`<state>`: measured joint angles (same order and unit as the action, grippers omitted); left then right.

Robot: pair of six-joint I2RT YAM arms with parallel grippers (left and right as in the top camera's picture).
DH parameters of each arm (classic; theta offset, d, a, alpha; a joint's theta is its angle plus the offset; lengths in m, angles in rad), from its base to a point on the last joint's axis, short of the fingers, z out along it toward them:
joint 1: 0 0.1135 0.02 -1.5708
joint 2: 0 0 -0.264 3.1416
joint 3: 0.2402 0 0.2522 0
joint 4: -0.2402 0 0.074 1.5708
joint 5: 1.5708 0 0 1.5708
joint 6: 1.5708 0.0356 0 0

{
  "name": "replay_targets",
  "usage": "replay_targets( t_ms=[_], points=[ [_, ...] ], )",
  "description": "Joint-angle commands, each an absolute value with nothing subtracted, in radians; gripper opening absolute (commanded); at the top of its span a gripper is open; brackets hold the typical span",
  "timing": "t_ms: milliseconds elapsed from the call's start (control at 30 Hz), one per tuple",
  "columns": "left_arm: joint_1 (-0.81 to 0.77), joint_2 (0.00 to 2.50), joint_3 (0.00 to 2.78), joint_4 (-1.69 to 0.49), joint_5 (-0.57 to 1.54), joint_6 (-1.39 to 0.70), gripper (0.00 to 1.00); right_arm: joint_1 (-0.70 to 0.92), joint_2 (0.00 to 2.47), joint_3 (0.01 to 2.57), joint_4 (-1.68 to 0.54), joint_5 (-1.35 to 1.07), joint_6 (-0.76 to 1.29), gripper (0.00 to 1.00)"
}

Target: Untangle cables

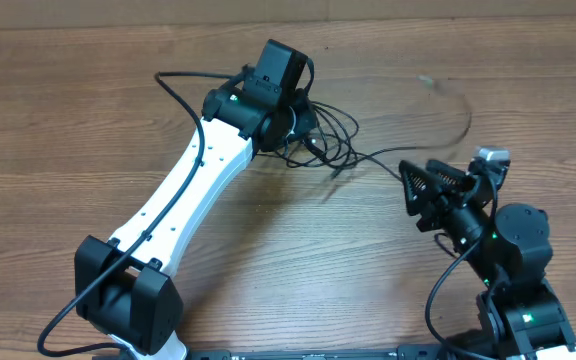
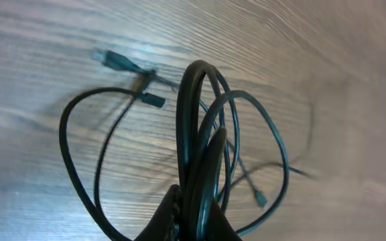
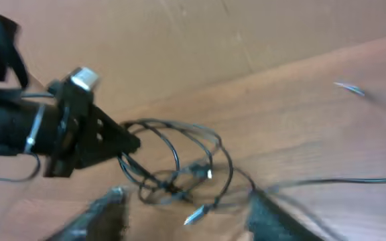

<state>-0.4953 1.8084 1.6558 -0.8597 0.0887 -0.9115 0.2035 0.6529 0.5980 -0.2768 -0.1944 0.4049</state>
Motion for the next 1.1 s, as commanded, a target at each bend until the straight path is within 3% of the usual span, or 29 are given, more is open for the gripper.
replay_targets(
  t_ms=[0,167,333,533,767,933,967,1033,1067],
  points=[
    [-0.490,1.773,1.682,-0.861,0.046,-1.097,0.04,0.202,0.687,0.598,-0.317,-0.295,0.510,0.68],
    [-0.492,1.773,1.682,-0.862,0.080,-1.213,0.04,0.202,0.783,0.598,-0.302,-0.500,0.510,0.87],
    [-0.493,1.773,1.682,-0.883,0.219,-1.472,0.04,0.202,0.953,0.598,-0.250,-0.542,0.653,0.87],
    [-0.499,1.773,1.682,-0.886,0.316,-1.520,0.04,0.223,1.150,0.598,-0.112,-0.630,0.711,0.87],
    [-0.531,1.773,1.682,-0.886,0.377,-1.620,0.04,0.307,1.279,0.598,0.051,-0.619,0.711,0.78],
    [-0.537,1.773,1.682,-0.889,0.438,-1.595,0.04,0.308,1.286,0.598,0.038,-0.434,0.711,0.43],
    [-0.536,1.772,1.682,-0.894,0.457,-1.592,0.04,0.308,1.286,0.598,0.028,-0.366,0.711,0.16],
    [-0.529,1.771,1.682,-0.893,0.465,-1.549,0.04,0.308,1.286,0.598,0.015,-0.314,0.711,0.04],
    [-0.516,1.771,1.682,-0.892,0.464,-1.502,0.04,0.307,1.286,0.598,-0.007,-0.281,0.712,0.04]
  ],
)
